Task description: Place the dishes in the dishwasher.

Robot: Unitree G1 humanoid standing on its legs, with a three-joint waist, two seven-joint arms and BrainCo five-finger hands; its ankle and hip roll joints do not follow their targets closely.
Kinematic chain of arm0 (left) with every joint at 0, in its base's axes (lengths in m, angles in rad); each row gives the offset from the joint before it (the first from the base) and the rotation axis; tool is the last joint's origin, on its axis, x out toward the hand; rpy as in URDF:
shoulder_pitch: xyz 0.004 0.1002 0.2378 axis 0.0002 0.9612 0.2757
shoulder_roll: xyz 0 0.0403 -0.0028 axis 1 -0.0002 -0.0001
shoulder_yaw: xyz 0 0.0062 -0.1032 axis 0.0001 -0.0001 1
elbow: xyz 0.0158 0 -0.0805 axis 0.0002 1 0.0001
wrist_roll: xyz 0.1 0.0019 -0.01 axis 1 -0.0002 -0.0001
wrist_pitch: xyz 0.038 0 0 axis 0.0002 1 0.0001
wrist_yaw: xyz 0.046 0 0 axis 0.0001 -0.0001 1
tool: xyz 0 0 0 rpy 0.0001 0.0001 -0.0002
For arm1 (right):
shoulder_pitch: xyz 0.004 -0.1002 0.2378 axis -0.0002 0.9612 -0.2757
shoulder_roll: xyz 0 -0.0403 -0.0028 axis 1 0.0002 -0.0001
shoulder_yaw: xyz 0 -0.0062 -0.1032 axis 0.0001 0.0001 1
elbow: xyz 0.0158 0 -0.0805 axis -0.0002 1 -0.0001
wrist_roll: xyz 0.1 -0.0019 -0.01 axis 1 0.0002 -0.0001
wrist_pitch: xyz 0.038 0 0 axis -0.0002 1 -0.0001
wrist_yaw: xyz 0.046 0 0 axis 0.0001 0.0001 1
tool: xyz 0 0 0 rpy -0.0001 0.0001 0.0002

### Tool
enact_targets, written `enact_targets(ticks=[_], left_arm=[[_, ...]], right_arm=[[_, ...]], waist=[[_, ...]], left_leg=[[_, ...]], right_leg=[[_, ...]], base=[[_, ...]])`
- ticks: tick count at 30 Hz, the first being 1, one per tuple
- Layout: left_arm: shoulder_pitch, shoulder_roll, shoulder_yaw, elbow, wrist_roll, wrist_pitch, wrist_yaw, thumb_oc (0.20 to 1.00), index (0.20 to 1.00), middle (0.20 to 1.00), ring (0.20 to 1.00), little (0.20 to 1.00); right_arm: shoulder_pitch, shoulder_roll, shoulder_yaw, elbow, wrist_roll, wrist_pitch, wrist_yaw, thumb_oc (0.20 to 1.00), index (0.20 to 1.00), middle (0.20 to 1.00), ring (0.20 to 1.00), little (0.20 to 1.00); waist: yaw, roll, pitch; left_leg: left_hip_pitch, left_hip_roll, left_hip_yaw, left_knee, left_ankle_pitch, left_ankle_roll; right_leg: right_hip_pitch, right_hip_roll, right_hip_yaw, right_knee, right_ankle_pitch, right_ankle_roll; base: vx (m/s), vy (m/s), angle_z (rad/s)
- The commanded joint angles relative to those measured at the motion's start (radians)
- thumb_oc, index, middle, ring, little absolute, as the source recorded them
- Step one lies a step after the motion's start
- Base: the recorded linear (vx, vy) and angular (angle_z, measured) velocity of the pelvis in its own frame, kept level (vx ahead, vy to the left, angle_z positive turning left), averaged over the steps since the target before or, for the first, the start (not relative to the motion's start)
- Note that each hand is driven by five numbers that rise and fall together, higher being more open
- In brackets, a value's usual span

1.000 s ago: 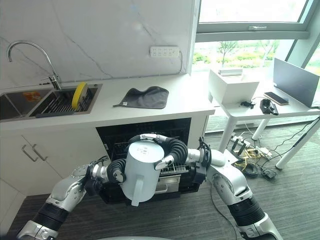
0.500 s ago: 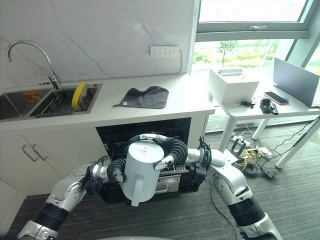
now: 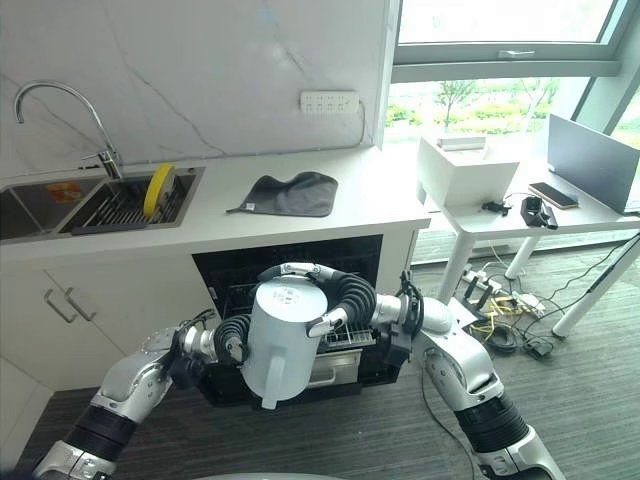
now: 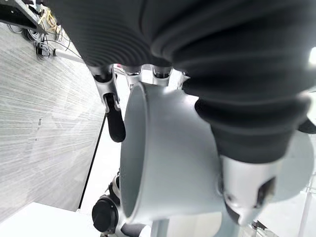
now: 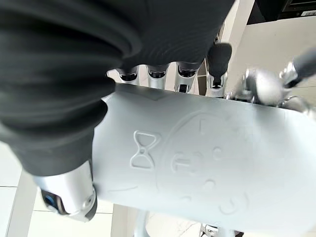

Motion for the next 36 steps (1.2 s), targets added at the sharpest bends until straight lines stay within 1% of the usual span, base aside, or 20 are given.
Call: enact_targets(ticks=[1, 12, 22, 30, 31, 32, 36], left_arm=[[-0.055, 0.015, 0.061, -0.012, -0.012, -0.047, 0.006, 1.0, 1.0, 1.0, 1.0, 1.0], [-0.02, 0.01, 0.1, -0.008, -0.03, -0.043, 0.018, 1.0, 1.0, 1.0, 1.0, 1.0], [0.004, 0.011, 0.15, 0.028, -0.063, -0.074, 0.064, 1.0, 1.0, 1.0, 1.0, 1.0], [0.028, -0.007, 0.237, 0.081, -0.122, -0.134, 0.162, 1.0, 1.0, 1.0, 1.0, 1.0], [0.031, -0.01, 0.249, 0.081, -0.13, -0.137, 0.178, 1.0, 1.0, 1.0, 1.0, 1.0], [0.036, -0.016, 0.274, 0.096, -0.148, -0.156, 0.207, 1.0, 1.0, 1.0, 1.0, 1.0], [0.046, -0.028, 0.301, 0.108, -0.156, -0.181, 0.25, 1.0, 1.0, 1.0, 1.0, 1.0]], right_arm=[[-0.062, 0.039, -0.025, -0.079, 0.028, -0.077, -0.009, 0.2, 0.2, 0.2, 0.2, 0.2], [-0.034, 0.028, -0.068, -0.06, 0.011, -0.106, -0.039, 0.2, 0.2, 0.2, 0.2, 0.2], [-0.018, 0.021, -0.107, -0.031, -0.002, -0.14, -0.07, 0.2, 0.2, 0.2, 0.2, 0.2], [0.001, 0.033, -0.154, 0.016, -0.023, -0.191, -0.133, 0.2, 0.2, 0.2, 0.2, 0.2], [0.003, 0.034, -0.161, 0.02, -0.028, -0.197, -0.146, 0.2, 0.2, 0.2, 0.2, 0.2], [0.004, 0.035, -0.175, 0.034, -0.034, -0.208, -0.171, 0.2, 0.2, 0.2, 0.2, 0.2], [0.011, 0.045, -0.19, 0.044, -0.051, -0.225, -0.217, 0.2, 0.2, 0.2, 0.2, 0.2]], waist=[[0.018, -0.005, 0.051], [0.023, -0.009, 0.053], [0.031, -0.01, 0.052], [0.039, -0.012, 0.048], [0.041, -0.012, 0.047], [0.045, -0.013, 0.047], [0.05, -0.014, 0.048]], left_leg=[[0.088, 0.02, 0.081, 0.008, -0.129, -0.016], [0.088, 0.021, 0.079, 0.008, -0.129, -0.016], [0.088, 0.021, 0.069, 0.008, -0.129, -0.017], [0.088, 0.021, 0.062, 0.008, -0.129, -0.019], [0.088, 0.02, 0.061, 0.008, -0.129, -0.019], [0.088, 0.021, 0.057, 0.008, -0.129, -0.019], [0.087, 0.02, 0.052, 0.008, -0.13, -0.019]], right_leg=[[-0.011, -0.02, -0.02, 0.008, -0.053, 0.009], [-0.009, -0.018, -0.025, 0.008, -0.054, 0.007], [-0.006, -0.018, -0.03, 0.008, -0.057, 0.006], [-0.002, -0.02, -0.039, 0.008, -0.06, 0.004], [-0.001, -0.02, -0.041, 0.008, -0.061, 0.004], [0.001, -0.02, -0.045, 0.008, -0.062, 0.003], [0.003, -0.02, -0.049, 0.008, -0.064, 0.001]], base=[[0.0, 0.0, 0.0], [0.0, 0.0, 0.0], [0.0, 0.0, 0.0], [0.0, 0.0, 0.0], [0.0, 0.0, 0.0], [0.0, 0.0, 0.0], [0.0, 0.0, 0.0]])
